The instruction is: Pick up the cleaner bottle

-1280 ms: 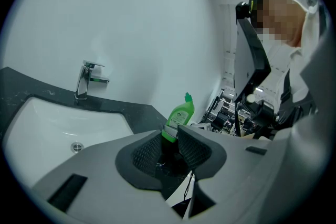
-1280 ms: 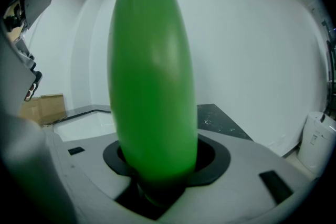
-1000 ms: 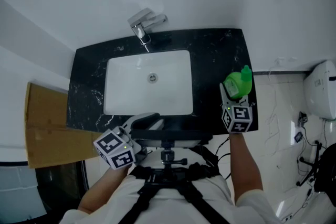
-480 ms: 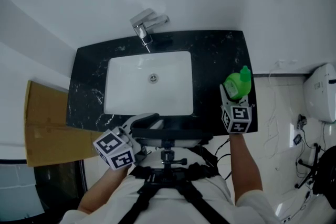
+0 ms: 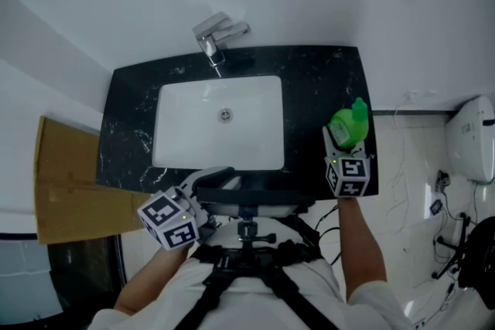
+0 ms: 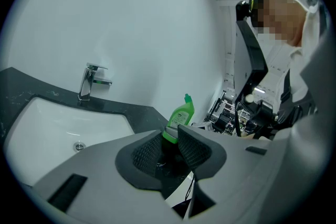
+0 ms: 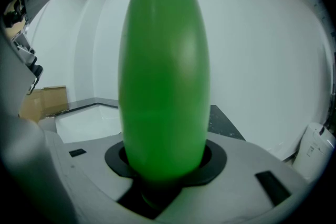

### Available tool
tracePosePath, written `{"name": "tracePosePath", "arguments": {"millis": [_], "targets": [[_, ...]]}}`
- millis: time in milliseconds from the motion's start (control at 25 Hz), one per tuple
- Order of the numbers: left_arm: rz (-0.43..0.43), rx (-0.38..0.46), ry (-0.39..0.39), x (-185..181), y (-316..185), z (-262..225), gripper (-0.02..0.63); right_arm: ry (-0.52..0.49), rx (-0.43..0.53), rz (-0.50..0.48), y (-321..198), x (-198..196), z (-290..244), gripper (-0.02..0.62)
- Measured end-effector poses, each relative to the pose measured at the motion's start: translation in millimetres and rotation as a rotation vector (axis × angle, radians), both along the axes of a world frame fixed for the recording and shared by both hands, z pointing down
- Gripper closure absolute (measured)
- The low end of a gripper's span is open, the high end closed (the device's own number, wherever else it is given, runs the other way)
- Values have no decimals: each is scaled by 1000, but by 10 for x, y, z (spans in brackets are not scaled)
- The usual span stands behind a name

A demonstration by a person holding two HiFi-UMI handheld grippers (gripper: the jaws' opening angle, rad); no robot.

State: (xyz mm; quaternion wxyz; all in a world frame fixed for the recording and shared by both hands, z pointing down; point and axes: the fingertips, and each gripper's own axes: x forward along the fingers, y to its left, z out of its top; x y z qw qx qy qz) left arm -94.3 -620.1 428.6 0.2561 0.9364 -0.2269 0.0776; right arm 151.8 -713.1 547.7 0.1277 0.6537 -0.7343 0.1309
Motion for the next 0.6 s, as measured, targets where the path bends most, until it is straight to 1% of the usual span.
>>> {"name": "tracePosePath", "arguments": {"millis": [360,600], "targets": [[-6,3,9,-13,-18,5,508,15,-9,1,3,14,-3,422],[-18,7,35,-50,-66,-16,508,24,-10,3,-18,30,-43,422]]}}
